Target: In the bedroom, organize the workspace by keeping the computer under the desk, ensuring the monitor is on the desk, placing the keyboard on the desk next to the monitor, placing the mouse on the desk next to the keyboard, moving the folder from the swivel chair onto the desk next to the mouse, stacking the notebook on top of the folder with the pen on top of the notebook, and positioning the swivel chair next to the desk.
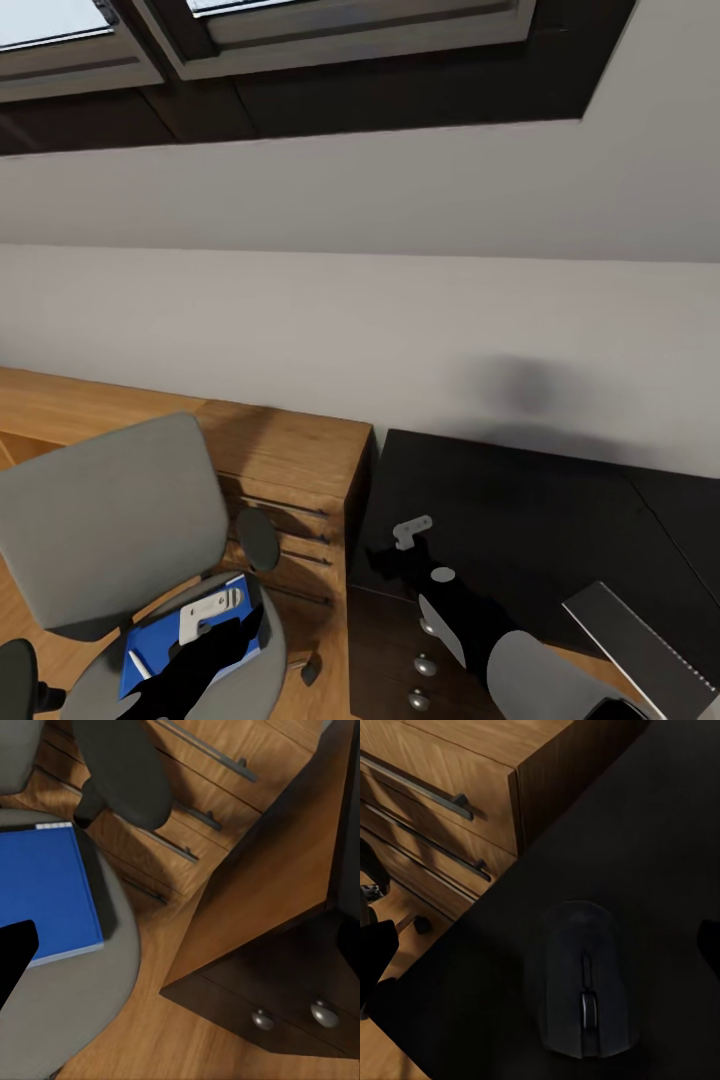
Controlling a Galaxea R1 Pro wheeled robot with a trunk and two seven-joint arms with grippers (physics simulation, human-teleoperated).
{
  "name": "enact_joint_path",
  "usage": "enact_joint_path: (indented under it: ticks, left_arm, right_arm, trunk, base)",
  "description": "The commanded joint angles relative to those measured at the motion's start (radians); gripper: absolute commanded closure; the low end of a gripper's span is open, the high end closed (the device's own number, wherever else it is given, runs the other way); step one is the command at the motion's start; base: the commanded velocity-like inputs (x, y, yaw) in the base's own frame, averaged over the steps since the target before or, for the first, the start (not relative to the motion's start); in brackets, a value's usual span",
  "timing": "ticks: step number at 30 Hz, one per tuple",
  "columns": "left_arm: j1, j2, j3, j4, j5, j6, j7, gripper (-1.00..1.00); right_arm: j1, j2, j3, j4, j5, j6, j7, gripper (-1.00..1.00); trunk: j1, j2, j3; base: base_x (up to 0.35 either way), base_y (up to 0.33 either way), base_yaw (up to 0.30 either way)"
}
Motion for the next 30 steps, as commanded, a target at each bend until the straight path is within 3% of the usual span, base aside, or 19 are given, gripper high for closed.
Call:
enact_joint_path:
  ticks: [1,11,17,30]
  left_arm:
    - [0.0,0.001,-0.002,-0.002,0.011,0.002,0.01,-1.0]
    - [0.0,0.002,-0.001,-0.003,0.011,0.002,0.01,-1.0]
    - [0.0,0.002,-0.001,-0.003,0.011,0.002,0.01,-1.0]
    - [0.0,0.001,-0.001,-0.003,0.011,0.002,0.01,-1.0]
  right_arm:
    - [-0.001,0.0,0.006,0.001,-0.01,-0.002,0.001,-1.0]
    - [-0.001,-0.001,0.004,0.003,-0.01,0.001,-0.003,-1.0]
    - [-0.001,-0.024,-0.008,0.004,-0.011,0.012,-0.007,-1.0]
    - [-0.001,-0.028,-0.012,0.004,-0.01,0.03,-0.006,-1.0]
  trunk:
    - [0.004,-0.008,-0.004]
    - [0.042,-0.078,-0.036]
    - [0.065,-0.12,-0.054]
    - [0.115,-0.211,-0.095]
  base:
    - [0.0,0.0,0.0]
    - [0.0,0.0,0.0]
    - [0.0,0.0,0.0]
    - [0.0,0.0,0.0]
